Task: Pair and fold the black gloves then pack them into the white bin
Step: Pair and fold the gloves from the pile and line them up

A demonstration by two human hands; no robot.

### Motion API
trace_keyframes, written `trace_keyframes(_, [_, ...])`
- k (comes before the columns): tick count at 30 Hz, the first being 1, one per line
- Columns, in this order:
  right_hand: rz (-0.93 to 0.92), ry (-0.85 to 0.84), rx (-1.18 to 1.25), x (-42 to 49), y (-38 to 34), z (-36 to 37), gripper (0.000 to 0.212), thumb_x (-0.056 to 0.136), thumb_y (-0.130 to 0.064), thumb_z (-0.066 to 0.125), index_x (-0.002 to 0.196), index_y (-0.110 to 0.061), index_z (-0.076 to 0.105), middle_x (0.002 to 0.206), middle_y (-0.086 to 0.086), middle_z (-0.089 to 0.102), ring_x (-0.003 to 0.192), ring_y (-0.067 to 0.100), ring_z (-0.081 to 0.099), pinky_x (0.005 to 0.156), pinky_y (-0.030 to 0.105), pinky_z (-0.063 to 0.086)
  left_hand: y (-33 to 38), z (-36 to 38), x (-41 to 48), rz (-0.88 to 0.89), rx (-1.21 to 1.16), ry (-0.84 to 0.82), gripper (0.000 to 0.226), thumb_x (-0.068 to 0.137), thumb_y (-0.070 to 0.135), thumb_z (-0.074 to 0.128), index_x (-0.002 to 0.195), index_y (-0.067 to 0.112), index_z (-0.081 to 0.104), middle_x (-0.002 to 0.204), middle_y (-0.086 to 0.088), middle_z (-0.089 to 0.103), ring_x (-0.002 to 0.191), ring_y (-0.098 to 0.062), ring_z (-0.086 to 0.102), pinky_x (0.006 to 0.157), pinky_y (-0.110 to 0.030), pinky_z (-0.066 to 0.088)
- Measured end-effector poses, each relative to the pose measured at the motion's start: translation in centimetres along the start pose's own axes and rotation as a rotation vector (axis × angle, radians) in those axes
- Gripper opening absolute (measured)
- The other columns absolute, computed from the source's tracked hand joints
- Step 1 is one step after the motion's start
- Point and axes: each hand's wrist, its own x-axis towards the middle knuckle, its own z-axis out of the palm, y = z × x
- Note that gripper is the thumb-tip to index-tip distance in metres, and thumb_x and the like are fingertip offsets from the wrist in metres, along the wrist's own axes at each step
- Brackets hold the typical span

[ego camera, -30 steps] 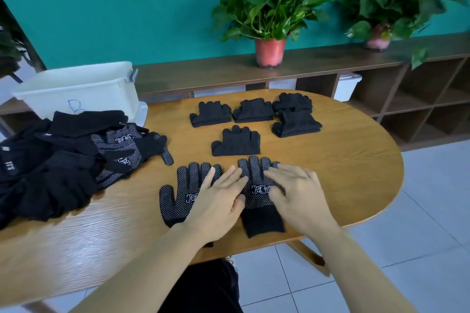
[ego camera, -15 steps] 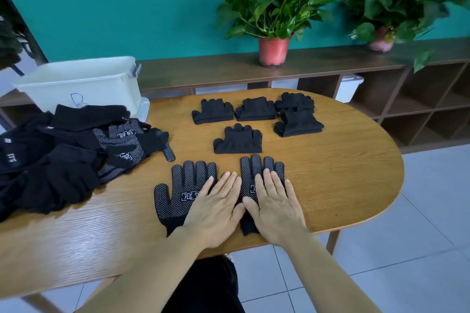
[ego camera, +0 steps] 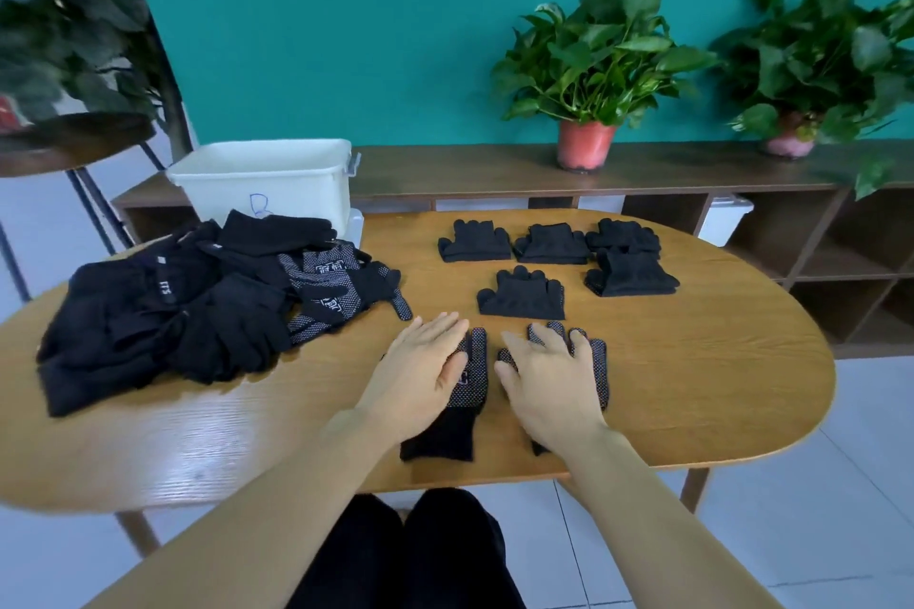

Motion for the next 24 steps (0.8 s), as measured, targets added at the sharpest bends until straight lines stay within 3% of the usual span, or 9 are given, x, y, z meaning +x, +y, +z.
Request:
trace_keyframes(4, [-0.089, 0.104, 0.001, 1.1, -2.9, 0.5, 0.039, 0.101, -0.033, 0.045, 0.136, -0.020, 0.055, 0.118, 0.003, 0.070, 0.143, 0.021, 0.033, 0.113, 0.050, 0.014, -2.9, -2.0, -2.6, -0.013, 0.028, 0.101, 0.043, 0.104, 0.023, 0.045, 0.146, 0.012, 0.045, 0.152, -0.003, 0.043, 0.143, -0.014, 0.036, 0.119, -0.024, 0.007])
trace_keyframes(8, [-0.170, 0.190, 0.007, 2.4, -5.9, 0.9, 0.028, 0.090, -0.024, 0.068, 0.117, -0.016, 0.069, 0.104, 0.009, 0.073, 0.132, 0.027, 0.049, 0.107, 0.054, 0.025, -6.3, -4.0, -5.1, -0.021, 0.077, 0.194, 0.040, 0.099, 0.025, 0.045, 0.127, 0.006, 0.064, 0.131, -0.008, 0.064, 0.123, -0.022, 0.059, 0.113, -0.038, 0.026])
trace_keyframes(11, [-0.214, 0.189, 0.006, 3.7, -7.7, 1.5, 0.025, 0.078, -0.020, 0.081, 0.102, -0.016, 0.074, 0.086, 0.003, 0.075, 0.119, 0.029, 0.060, 0.098, 0.058, 0.038, -8.7, -5.2, -6.3, -0.054, 0.089, 0.249, 0.041, 0.095, 0.027, 0.043, 0.118, 0.006, 0.069, 0.120, -0.007, 0.070, 0.114, -0.019, 0.060, 0.108, -0.043, 0.035])
trace_keyframes(13, [-0.228, 0.169, -0.011, 4.6, -8.5, 1.7, 0.022, 0.084, -0.023, 0.074, 0.105, -0.016, 0.072, 0.088, 0.000, 0.075, 0.125, 0.028, 0.056, 0.102, 0.057, 0.033, -10.2, -5.7, -6.5, -0.050, 0.113, 0.272, 0.042, 0.093, 0.026, 0.040, 0.112, 0.005, 0.071, 0.113, -0.007, 0.072, 0.108, -0.018, 0.062, 0.104, -0.047, 0.038])
trace_keyframes(17, [-0.223, 0.117, -0.017, 7.4, -9.0, 2.0, 0.030, 0.102, -0.029, 0.046, 0.127, -0.021, 0.060, 0.117, -0.004, 0.069, 0.145, 0.019, 0.028, 0.112, 0.046, 0.010, -12.6, -5.8, -4.9, -0.112, 0.096, 0.253, 0.047, 0.094, 0.032, 0.038, 0.116, 0.006, 0.071, 0.118, -0.007, 0.071, 0.110, -0.022, 0.064, 0.108, -0.041, 0.036])
trace_keyframes(20, [-0.216, 0.127, -0.012, 9.9, -9.1, 2.5, 0.034, 0.104, -0.032, 0.041, 0.134, -0.024, 0.053, 0.123, -0.005, 0.066, 0.147, 0.016, 0.022, 0.113, 0.043, 0.007, -13.7, -5.2, -2.1, -0.114, 0.079, 0.246, 0.035, 0.092, 0.027, 0.052, 0.116, 0.009, 0.071, 0.117, -0.004, 0.071, 0.105, -0.020, 0.062, 0.103, -0.046, 0.046])
trace_keyframes(24, [-0.213, 0.130, -0.025, 13.5, -8.6, 3.9, 0.035, 0.104, -0.030, 0.040, 0.135, -0.023, 0.054, 0.123, -0.004, 0.067, 0.146, 0.017, 0.023, 0.112, 0.043, 0.006, -15.0, -3.3, 2.3, -0.104, 0.150, 0.232, 0.036, 0.084, 0.031, 0.061, 0.112, 0.010, 0.073, 0.113, -0.005, 0.073, 0.103, -0.025, 0.067, 0.102, -0.042, 0.045])
